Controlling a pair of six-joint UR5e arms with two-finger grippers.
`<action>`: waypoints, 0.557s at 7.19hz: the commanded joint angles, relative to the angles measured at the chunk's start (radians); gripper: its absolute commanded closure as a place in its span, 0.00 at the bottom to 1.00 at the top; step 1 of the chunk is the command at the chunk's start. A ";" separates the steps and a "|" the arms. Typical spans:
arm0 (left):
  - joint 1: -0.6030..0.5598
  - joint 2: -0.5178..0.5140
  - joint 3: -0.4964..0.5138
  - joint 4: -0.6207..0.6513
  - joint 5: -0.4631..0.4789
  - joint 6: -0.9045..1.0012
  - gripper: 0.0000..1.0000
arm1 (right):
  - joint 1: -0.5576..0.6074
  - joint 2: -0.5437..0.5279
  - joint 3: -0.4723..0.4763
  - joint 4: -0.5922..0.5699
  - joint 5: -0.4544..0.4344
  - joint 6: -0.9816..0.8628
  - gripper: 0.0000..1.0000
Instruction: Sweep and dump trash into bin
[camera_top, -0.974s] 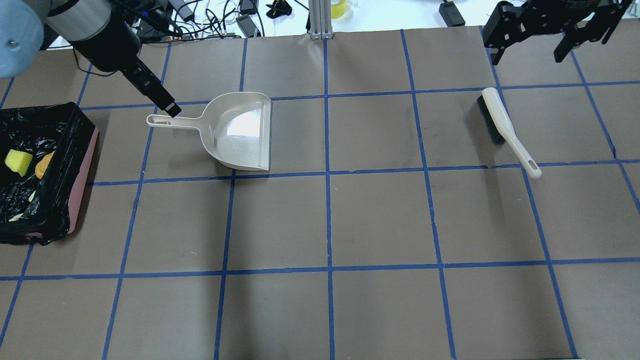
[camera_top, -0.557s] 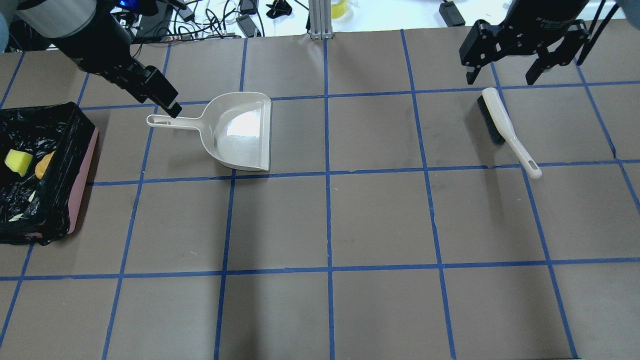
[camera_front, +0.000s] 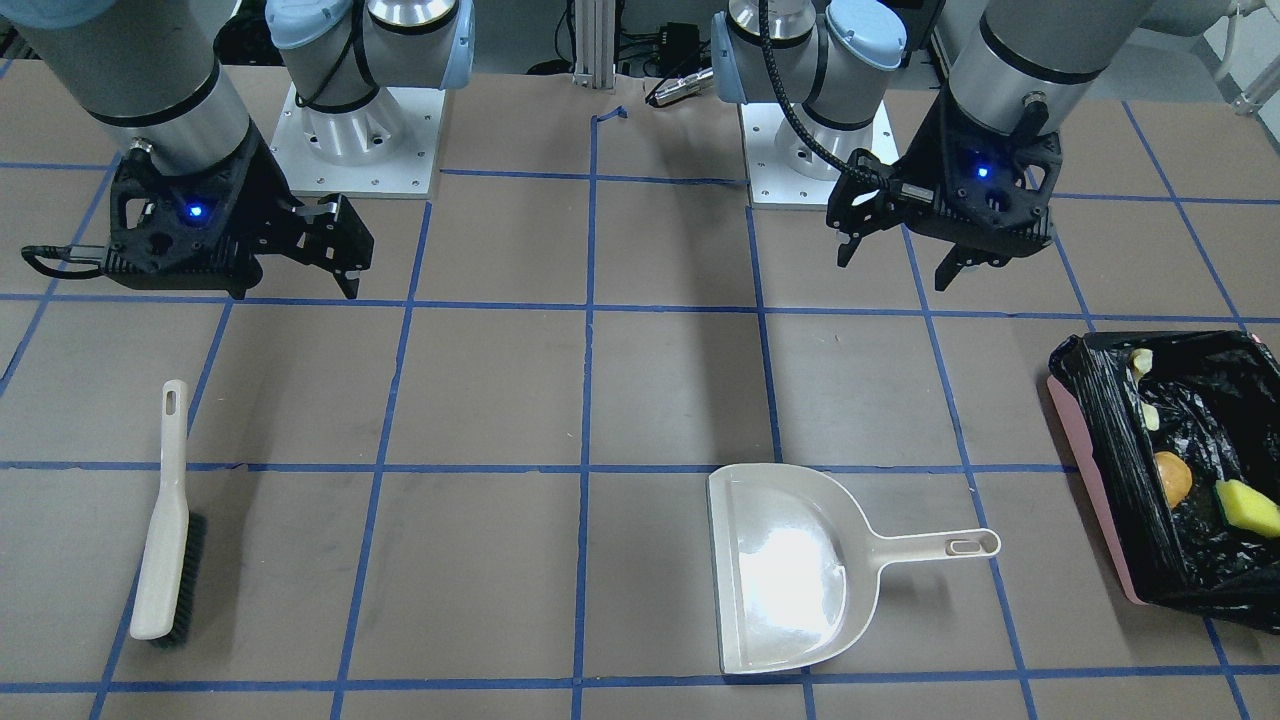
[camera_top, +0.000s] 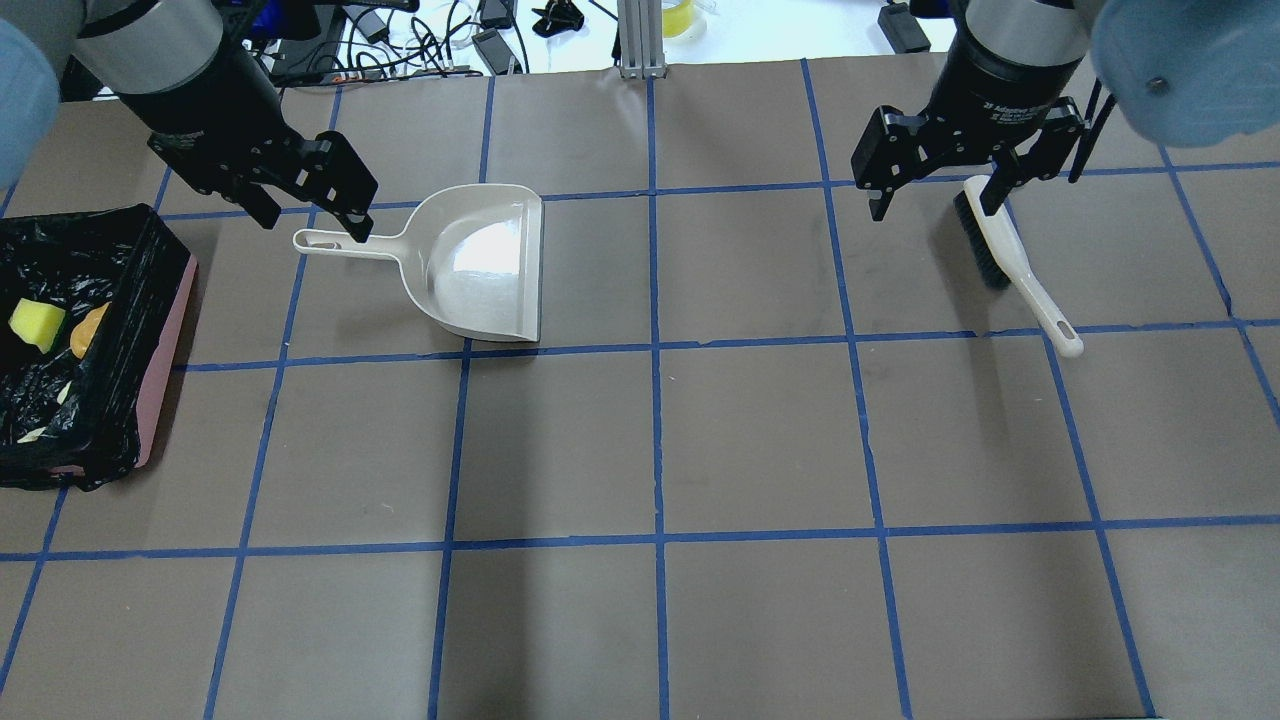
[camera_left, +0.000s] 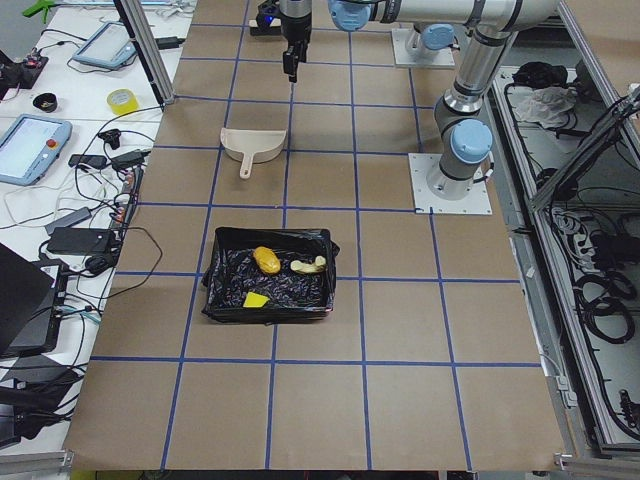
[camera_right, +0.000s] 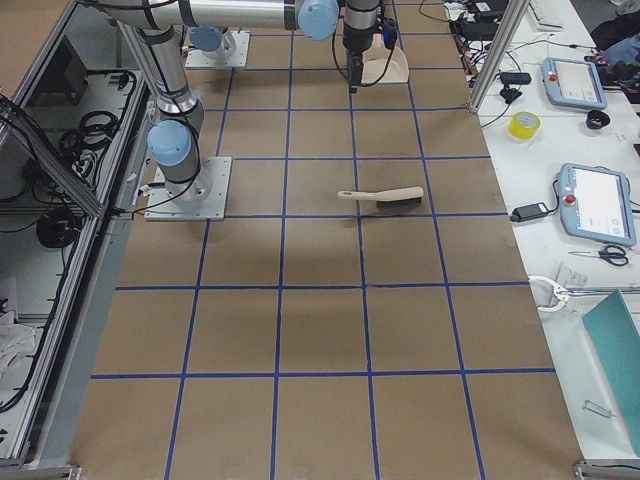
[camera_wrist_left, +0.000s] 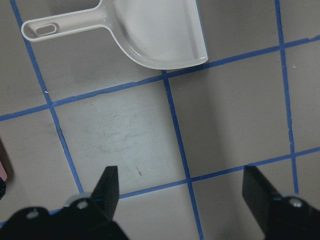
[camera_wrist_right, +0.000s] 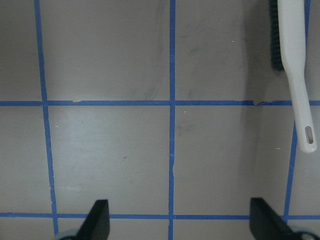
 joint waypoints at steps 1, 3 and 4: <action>-0.020 0.001 -0.001 0.019 0.005 -0.116 0.04 | 0.015 0.002 0.000 -0.004 -0.016 -0.002 0.00; -0.020 0.010 -0.004 0.019 0.001 -0.135 0.00 | 0.015 0.005 0.003 -0.009 -0.050 0.000 0.00; -0.020 0.010 -0.004 0.019 0.001 -0.136 0.00 | 0.015 0.008 0.002 -0.010 -0.049 -0.003 0.00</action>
